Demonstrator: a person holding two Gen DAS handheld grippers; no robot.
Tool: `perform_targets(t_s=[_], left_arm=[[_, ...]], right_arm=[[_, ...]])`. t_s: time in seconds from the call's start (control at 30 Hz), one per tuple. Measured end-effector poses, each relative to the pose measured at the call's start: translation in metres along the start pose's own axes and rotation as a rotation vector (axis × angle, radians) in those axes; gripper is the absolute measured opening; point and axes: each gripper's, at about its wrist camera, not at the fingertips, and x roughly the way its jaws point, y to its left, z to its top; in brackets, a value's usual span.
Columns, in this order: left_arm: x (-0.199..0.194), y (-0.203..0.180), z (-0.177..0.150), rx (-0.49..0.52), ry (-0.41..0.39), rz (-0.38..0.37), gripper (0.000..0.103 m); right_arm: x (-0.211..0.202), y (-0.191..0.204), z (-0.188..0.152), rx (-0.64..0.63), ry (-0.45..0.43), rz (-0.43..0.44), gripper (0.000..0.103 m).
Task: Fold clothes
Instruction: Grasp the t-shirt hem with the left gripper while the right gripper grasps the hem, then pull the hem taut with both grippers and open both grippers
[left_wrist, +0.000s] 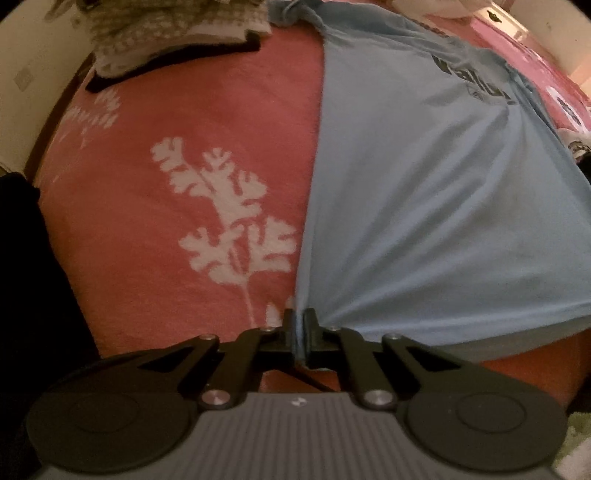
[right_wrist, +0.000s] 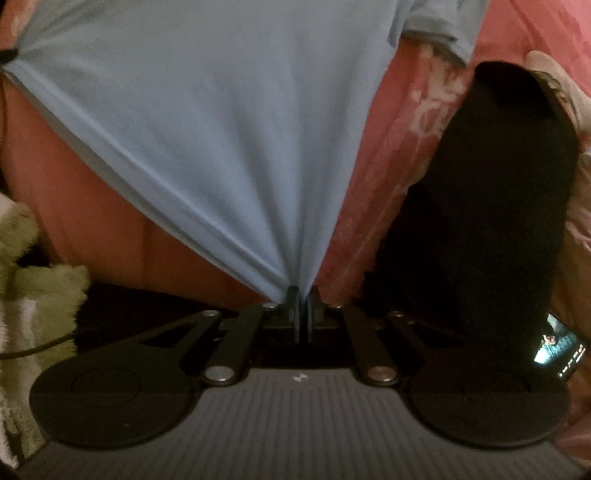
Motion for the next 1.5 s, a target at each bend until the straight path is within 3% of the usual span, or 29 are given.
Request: perform_targets(t_s=[0.1, 0.33, 0.43, 0.47, 0.5, 0.53, 0.57, 0.7, 0.8, 0.87, 1.0, 1.13, 1.3, 1.43, 1.5], left_arm=[[-0.005, 0.005, 0.001, 0.001, 0.027, -0.02, 0.004], [0.001, -0.012, -0.003, 0.125, 0.069, 0.003, 0.005], [-0.004, -0.011, -0.007, 0.153, 0.06, -0.004, 0.012], [-0.009, -0.014, -0.011, 0.193, 0.047, 0.001, 0.019], [-0.014, -0.017, -0.015, 0.233, 0.034, 0.007, 0.028], [-0.018, -0.02, -0.019, 0.273, 0.021, 0.013, 0.031], [-0.024, -0.023, -0.024, 0.322, 0.005, 0.028, 0.032], [-0.051, -0.033, -0.039, 0.44, -0.086, 0.083, 0.032], [-0.072, -0.044, -0.046, 0.497, -0.155, 0.027, 0.031], [-0.076, -0.059, -0.05, 0.539, -0.201, -0.029, 0.031], [-0.054, -0.097, -0.054, 0.665, -0.241, -0.073, 0.025], [-0.03, -0.122, -0.057, 0.814, -0.256, -0.098, 0.021], [-0.015, -0.143, -0.061, 0.946, -0.242, -0.115, 0.017], [-0.002, -0.15, -0.064, 0.985, -0.23, -0.086, 0.012], [-0.001, -0.149, -0.063, 0.991, -0.225, -0.105, 0.005]], right_arm=[[0.007, 0.009, 0.004, -0.061, 0.032, -0.001, 0.002], [0.057, 0.011, 0.018, -0.182, 0.115, -0.087, 0.002], [0.073, 0.014, 0.021, -0.175, 0.1, -0.117, 0.004], [0.07, 0.015, 0.019, -0.182, 0.091, -0.125, 0.007], [0.065, 0.016, 0.016, -0.192, 0.083, -0.134, 0.019], [0.058, 0.018, 0.01, -0.213, 0.079, -0.148, 0.028], [0.049, 0.02, 0.004, -0.237, 0.073, -0.164, 0.045], [0.0, 0.021, -0.019, -0.283, -0.033, -0.241, 0.051], [-0.037, 0.035, -0.025, -0.25, -0.235, -0.227, 0.05], [-0.041, 0.06, -0.017, -0.297, -0.381, -0.183, 0.048], [-0.022, 0.114, -0.005, -0.436, -0.601, -0.103, 0.029], [0.009, 0.157, 0.008, -0.579, -0.668, -0.075, 0.021], [0.022, 0.165, 0.017, -0.664, -0.693, -0.116, 0.016], [0.025, 0.159, 0.024, -0.651, -0.711, -0.112, 0.014], [0.027, 0.157, 0.027, -0.643, -0.72, -0.108, 0.005]])
